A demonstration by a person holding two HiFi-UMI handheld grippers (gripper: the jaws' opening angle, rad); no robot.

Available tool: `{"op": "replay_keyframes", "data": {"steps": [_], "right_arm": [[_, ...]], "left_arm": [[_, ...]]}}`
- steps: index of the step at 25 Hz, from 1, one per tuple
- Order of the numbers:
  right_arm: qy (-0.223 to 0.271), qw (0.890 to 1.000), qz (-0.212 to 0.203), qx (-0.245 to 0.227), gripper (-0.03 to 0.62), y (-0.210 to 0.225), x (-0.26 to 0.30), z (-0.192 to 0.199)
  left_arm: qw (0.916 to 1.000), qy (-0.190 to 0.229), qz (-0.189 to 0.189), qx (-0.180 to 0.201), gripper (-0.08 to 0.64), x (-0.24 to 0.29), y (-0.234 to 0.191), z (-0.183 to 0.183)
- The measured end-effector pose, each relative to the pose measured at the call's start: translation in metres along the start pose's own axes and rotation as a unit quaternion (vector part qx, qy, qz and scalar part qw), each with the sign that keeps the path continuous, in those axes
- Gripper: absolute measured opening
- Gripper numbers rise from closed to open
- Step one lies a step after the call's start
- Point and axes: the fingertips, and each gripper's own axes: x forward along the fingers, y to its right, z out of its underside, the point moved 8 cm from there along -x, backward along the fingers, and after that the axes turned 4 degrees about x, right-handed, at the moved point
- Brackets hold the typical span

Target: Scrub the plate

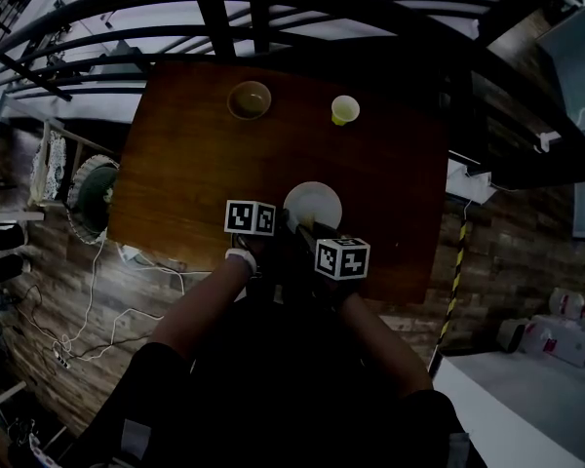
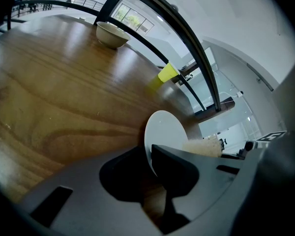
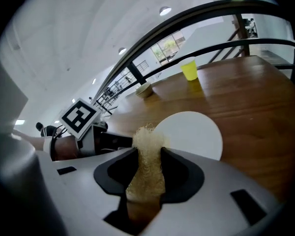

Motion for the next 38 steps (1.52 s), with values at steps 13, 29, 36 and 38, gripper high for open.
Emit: {"op": "replay_keyframes", "data": {"steps": [13,29,36,38], "right_arm": [[-0.017,1.0,0.016,0.009,0.149,0.027,-0.008,0.017],[0.055,0.992,0.066,0.093,0.149,0.078,-0.057,0.01],[0.078,0.989,0.056,0.114,0.149,0.074,-0.072,0.007],[0.08,0.989,0.037,0.116,0.149,0.066,-0.075,0.008]], "left_arm": [[1.0,0.001,0.006,-0.002,0.066,0.0,0.001,0.004],[0.9981,0.032,0.018,0.05,0.068,-0.004,0.005,0.003],[0.9954,0.054,0.012,0.079,0.067,-0.033,0.005,0.012],[0.9926,0.068,0.007,0.101,0.067,-0.048,0.007,0.014]]}}
